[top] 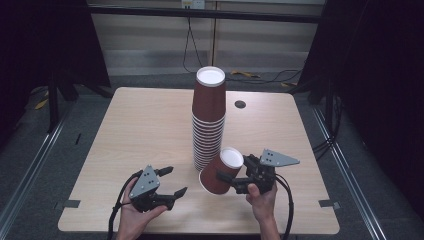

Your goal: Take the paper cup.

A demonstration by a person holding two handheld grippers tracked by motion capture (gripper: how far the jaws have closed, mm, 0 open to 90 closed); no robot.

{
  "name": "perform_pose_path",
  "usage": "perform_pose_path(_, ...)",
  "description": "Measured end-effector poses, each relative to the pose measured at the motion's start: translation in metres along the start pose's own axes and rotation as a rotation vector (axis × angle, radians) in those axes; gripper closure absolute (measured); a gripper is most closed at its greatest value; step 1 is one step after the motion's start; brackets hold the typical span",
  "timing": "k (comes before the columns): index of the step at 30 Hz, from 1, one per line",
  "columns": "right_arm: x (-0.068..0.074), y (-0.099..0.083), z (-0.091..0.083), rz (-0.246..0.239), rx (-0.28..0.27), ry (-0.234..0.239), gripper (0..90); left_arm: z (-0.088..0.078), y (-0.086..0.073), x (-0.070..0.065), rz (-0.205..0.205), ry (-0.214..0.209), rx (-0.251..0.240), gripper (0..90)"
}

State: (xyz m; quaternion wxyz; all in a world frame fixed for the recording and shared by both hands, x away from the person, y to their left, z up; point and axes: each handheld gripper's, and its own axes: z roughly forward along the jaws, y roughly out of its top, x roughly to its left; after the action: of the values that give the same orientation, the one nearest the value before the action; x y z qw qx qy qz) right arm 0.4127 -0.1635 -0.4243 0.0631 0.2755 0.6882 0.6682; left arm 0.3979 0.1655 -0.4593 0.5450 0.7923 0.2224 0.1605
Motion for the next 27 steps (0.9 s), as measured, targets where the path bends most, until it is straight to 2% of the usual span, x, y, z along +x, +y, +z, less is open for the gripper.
perform_pose_path(1, 0.0, 0.0, 0.0, -0.003, -0.001, 0.002, 21.2, 0.001, 0.001, -0.001, -0.002, -0.02, -0.002, 23.0)
perform_pose_path(9, -0.002, -0.005, 0.0, 0.0, -0.001, 0.011, 21.2, 0.006, 0.005, -0.005, 0.001, -0.071, -0.006, 21.0)
perform_pose_path(15, -0.004, -0.008, 0.001, 0.002, -0.005, 0.017, 21.3, 0.01, 0.008, -0.011, 0.018, -0.084, 0.006, 17.6)
perform_pose_path(21, -0.004, -0.011, 0.004, 0.0, -0.001, 0.024, 21.4, 0.015, 0.011, -0.013, 0.015, -0.105, 0.003, 16.1)
perform_pose_path(24, -0.004, -0.012, 0.005, -0.004, -0.003, 0.031, 21.4, 0.016, 0.013, -0.013, 0.013, -0.091, 0.019, 15.7)
perform_pose_path(27, -0.003, -0.013, 0.006, -0.008, -0.003, 0.036, 21.4, 0.017, 0.013, -0.013, 0.004, -0.122, 0.013, 15.7)
